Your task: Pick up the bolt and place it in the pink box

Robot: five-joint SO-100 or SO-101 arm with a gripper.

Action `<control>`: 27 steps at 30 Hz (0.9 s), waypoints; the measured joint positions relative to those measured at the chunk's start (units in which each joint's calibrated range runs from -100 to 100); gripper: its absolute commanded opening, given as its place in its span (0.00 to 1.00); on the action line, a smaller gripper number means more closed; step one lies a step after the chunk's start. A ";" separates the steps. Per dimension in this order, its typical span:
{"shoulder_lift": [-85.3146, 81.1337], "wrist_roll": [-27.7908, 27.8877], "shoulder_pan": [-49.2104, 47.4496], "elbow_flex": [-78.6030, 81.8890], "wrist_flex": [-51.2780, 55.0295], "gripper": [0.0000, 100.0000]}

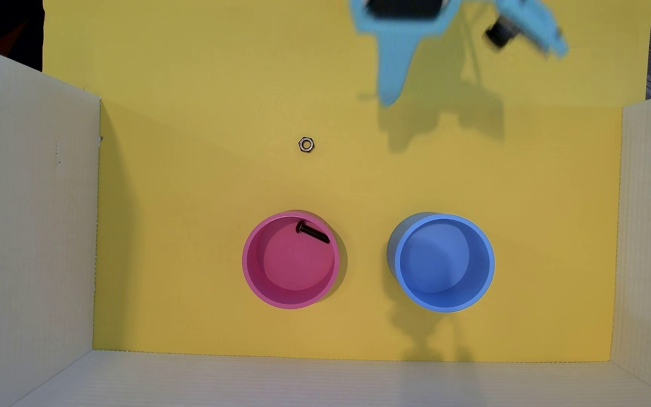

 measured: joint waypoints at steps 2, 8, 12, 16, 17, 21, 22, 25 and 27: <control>-7.54 0.00 0.00 5.41 0.00 0.01; -28.05 0.00 -0.58 18.83 0.00 0.01; -28.22 0.00 -0.36 21.71 0.09 0.01; -28.47 -1.86 -0.44 23.78 0.09 0.01; -28.47 -2.88 -0.44 24.95 0.43 0.01; -28.39 -6.35 -0.07 31.44 3.25 0.01; -28.47 -6.84 0.00 33.24 3.34 0.01; -28.47 -7.62 -0.36 38.65 3.60 0.01; -28.31 -7.62 -0.44 42.07 3.60 0.01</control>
